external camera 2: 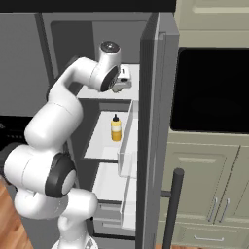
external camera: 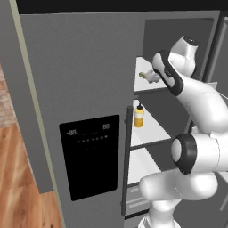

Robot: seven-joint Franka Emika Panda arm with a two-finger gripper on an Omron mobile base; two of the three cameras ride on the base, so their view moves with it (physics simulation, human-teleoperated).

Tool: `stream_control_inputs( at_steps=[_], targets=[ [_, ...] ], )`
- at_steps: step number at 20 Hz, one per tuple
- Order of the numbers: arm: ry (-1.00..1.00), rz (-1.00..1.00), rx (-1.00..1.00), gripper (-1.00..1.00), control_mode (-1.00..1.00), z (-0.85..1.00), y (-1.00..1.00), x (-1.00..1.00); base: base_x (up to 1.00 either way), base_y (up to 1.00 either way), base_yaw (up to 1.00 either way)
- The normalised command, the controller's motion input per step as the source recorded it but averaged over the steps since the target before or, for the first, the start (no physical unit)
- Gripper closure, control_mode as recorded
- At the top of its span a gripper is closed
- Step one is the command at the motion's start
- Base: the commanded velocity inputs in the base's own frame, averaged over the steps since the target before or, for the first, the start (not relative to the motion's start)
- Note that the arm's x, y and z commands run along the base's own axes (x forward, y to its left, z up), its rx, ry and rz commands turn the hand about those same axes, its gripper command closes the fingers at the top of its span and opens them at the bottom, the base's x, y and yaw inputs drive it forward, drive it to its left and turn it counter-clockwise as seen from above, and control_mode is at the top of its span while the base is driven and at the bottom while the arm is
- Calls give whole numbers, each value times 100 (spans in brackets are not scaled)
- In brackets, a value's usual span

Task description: Pick the egg and butter from the fridge and place them by the bowl for mixing.

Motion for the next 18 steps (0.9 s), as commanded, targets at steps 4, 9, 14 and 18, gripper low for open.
stream_control_inputs(
  at_steps=[4, 9, 14, 18],
  targets=[
    [0, 3, 0, -100, -100, 0, -1, 33, 0, 0, 0],
    [0, 1, 0, -100, -100, -4, 0, 22, 0, 0, 0],
    [0, 0, 0, -100, -100, -2, 0, 30, 0, 0, 0],
    [0, 0, 0, -100, -100, -6, 0, 25, 0, 0, 0]
  ],
)
